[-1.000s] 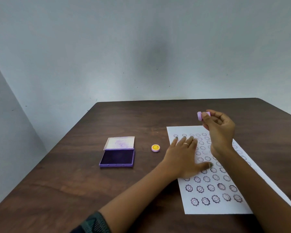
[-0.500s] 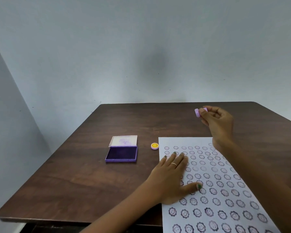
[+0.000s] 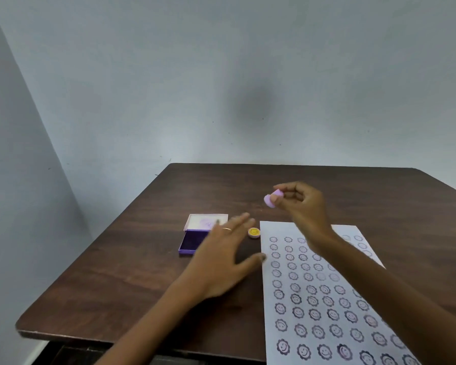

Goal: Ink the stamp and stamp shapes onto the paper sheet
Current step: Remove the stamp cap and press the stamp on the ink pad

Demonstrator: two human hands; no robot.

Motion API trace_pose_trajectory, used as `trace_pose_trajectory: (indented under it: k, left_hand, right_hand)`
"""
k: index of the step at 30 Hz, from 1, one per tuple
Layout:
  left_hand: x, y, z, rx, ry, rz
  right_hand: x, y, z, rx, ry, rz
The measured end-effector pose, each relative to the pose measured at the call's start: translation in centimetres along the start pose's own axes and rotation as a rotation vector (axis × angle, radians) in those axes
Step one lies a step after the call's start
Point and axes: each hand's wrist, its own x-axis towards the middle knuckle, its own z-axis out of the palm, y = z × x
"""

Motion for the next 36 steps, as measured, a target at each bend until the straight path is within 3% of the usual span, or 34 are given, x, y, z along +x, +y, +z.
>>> trace_pose_trajectory:
  k: [5,9,15,36]
  left_hand:
    - [-2.8,-7.0,-3.3,0.059,0.11,-0.288]
    - [-4.5,-9.7,-3.9,0.03,0.037,-0.46]
    - [-4.7,-10.3,-2.8,0.164,-0.037,-0.455]
    - [-4.8,-10.0,-2.9,0.17,-0.057,-0.46]
  right_hand:
    - [-1.4,0.5,4.4,-0.098,-0.276,-0.036]
    - [-1.8,0.7,8.4,-0.221,-0.437,-0.082]
    - [-1.9,0.9,12.1,-0.352,-0.537,-0.148]
    - [-1.1,-0.2,13.5,-0.618,-0.68,-0.282]
